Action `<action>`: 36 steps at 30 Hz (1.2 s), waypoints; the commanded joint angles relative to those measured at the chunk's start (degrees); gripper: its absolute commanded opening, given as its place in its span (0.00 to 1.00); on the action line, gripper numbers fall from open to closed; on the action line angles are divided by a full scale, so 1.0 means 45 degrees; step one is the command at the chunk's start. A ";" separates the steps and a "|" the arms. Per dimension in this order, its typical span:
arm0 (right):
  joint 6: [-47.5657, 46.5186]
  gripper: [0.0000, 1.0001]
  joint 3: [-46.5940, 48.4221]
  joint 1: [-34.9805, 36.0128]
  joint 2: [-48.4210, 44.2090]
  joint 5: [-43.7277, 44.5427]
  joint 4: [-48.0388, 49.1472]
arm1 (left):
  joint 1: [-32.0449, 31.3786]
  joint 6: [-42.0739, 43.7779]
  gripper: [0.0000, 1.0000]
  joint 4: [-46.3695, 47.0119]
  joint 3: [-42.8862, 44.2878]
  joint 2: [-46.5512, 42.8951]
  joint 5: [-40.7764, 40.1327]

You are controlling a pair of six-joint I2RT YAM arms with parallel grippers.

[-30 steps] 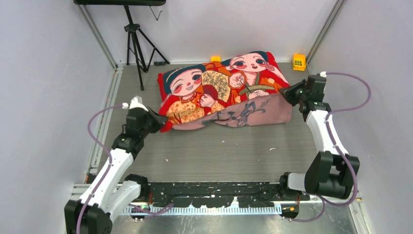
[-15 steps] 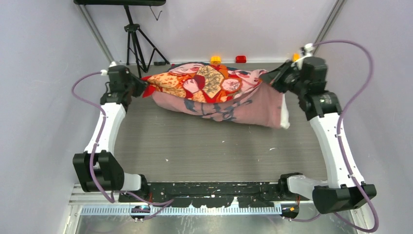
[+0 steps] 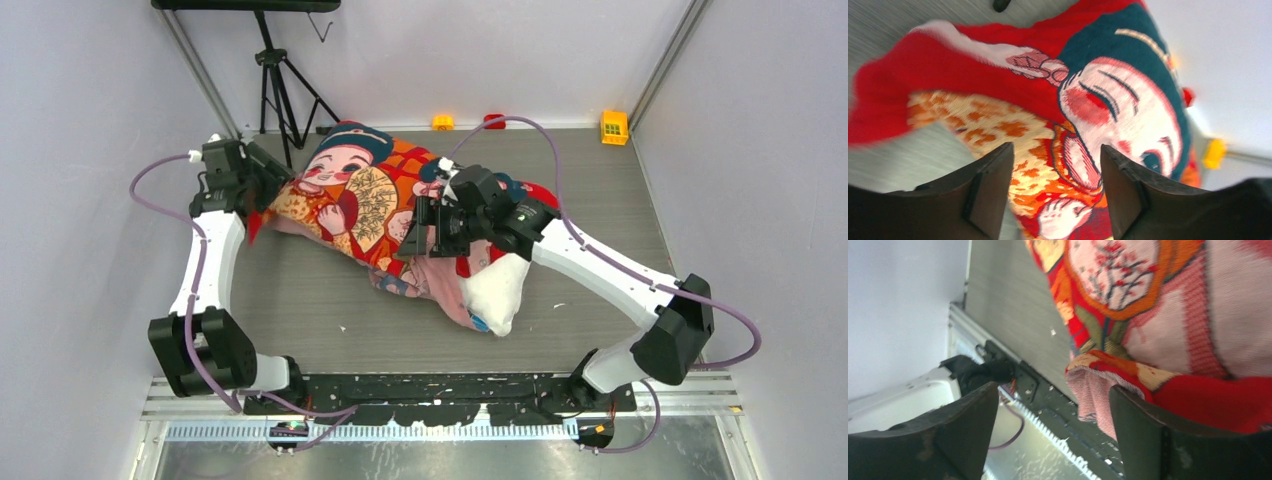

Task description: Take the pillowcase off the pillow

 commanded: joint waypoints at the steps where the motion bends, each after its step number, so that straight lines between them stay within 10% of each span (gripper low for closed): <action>1: -0.0859 0.89 0.0261 -0.0287 -0.2001 0.3033 -0.0329 | -0.1484 0.2784 0.71 -0.2174 0.0987 -0.1048 -0.2054; 10: -0.1188 0.89 -0.1612 -0.2018 -0.6470 0.8174 -0.1669 | -0.6852 0.4474 0.63 -0.1378 -0.0773 -0.3390 -0.1522; 23: -0.0678 0.90 -0.4082 -0.3596 -0.8008 0.8570 -0.2502 | -1.4683 0.7759 0.67 -0.0732 0.1477 -0.0847 -0.2714; 36: -0.0538 0.89 -0.4876 -0.3703 -0.9376 0.9846 -0.2083 | -1.6052 0.7898 0.74 -0.0534 0.3108 0.2538 -0.3250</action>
